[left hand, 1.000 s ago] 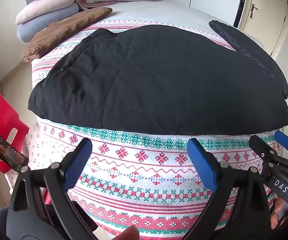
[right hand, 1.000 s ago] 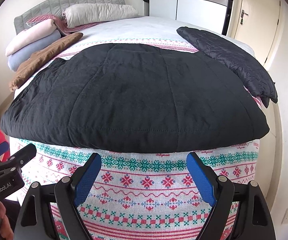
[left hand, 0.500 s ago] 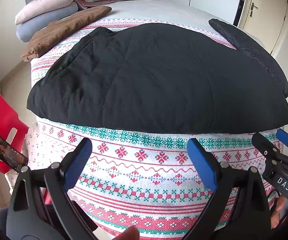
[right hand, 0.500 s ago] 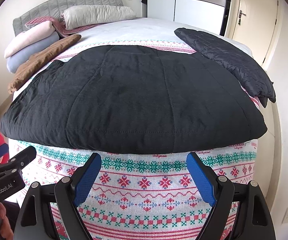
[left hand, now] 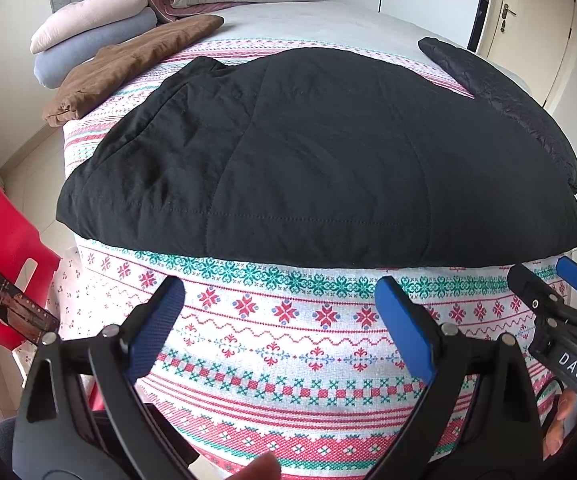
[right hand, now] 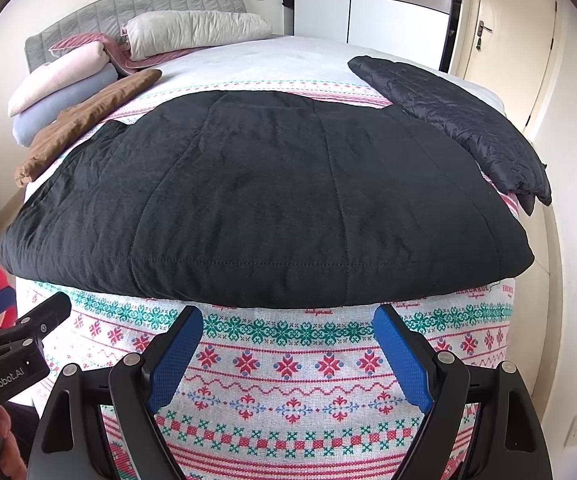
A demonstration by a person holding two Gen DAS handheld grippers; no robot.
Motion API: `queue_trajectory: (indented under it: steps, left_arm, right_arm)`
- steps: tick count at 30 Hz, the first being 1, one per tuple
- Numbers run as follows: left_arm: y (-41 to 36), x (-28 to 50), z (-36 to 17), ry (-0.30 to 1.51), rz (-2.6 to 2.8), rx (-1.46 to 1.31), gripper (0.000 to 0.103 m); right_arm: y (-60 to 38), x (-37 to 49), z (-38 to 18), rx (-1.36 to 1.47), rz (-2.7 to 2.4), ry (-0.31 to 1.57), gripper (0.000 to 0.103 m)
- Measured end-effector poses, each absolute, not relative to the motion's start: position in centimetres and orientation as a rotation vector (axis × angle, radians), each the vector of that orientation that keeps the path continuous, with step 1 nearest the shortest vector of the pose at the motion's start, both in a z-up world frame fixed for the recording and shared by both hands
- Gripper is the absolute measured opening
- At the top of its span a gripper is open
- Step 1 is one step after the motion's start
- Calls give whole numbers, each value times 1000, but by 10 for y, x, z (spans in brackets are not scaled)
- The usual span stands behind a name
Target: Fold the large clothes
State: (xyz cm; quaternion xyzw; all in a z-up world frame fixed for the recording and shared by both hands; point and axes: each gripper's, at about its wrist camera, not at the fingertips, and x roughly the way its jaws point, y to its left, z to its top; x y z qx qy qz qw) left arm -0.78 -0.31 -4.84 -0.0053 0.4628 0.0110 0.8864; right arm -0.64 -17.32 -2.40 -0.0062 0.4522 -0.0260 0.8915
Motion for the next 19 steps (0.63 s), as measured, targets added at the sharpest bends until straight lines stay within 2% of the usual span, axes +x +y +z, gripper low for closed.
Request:
queue_trajectory:
  steps: [19]
  left_arm:
    - [-6, -9, -47, 966, 16, 11, 96]
  right_arm:
    - [-172, -4, -30, -17, -55, 955, 88]
